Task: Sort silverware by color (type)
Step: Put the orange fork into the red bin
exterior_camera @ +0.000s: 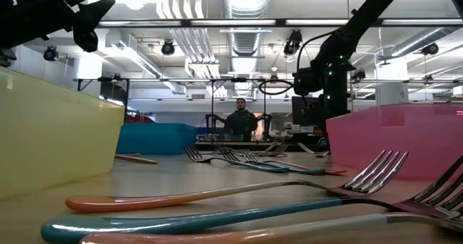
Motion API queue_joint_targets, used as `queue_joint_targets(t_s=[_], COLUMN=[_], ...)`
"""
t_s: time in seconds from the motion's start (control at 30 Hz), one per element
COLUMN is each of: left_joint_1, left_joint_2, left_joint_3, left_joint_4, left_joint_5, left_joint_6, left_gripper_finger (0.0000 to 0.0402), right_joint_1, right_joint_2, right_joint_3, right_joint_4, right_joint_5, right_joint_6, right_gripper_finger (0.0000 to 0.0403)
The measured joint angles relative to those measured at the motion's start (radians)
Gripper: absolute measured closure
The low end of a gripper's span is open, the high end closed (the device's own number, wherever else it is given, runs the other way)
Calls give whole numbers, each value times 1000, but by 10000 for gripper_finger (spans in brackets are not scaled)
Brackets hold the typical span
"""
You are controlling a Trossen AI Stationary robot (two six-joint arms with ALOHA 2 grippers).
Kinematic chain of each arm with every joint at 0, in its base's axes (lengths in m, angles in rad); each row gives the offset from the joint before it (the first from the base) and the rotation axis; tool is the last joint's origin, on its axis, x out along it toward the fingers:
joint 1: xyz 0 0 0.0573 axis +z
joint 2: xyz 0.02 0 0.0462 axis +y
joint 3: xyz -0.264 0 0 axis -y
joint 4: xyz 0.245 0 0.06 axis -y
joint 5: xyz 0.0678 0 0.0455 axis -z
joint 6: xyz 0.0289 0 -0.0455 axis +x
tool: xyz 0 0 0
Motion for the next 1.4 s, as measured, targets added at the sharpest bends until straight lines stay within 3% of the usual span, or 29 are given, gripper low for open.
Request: queue_joint_targets(t_s=[0.4,0.73,0.9,1.27,1.4], left_joint_1=[0,0,0,0,0], left_joint_2=[0,0,0,0,0], left_joint_3=[0,0,0,0,0], left_joint_4=[-1,-1,-1,-1,-1], left_joint_5=[0,0,0,0,0], left_joint_6=[0,0,0,0,0], left_gripper_finger=[260,260,260,260,260], right_joint_1=[0,1,0,11,55], right_joint_2=[23,24,8,-180,-304], right_joint_3=[0,0,-3,42,43], right_joint_4=[12,9,0,-108,-192], right_joint_5=[-3,-4,-3,-5,-86], right_joint_6=[-29,-51,-50,-51,-72], right_gripper_finger=[285,382,391,393,393])
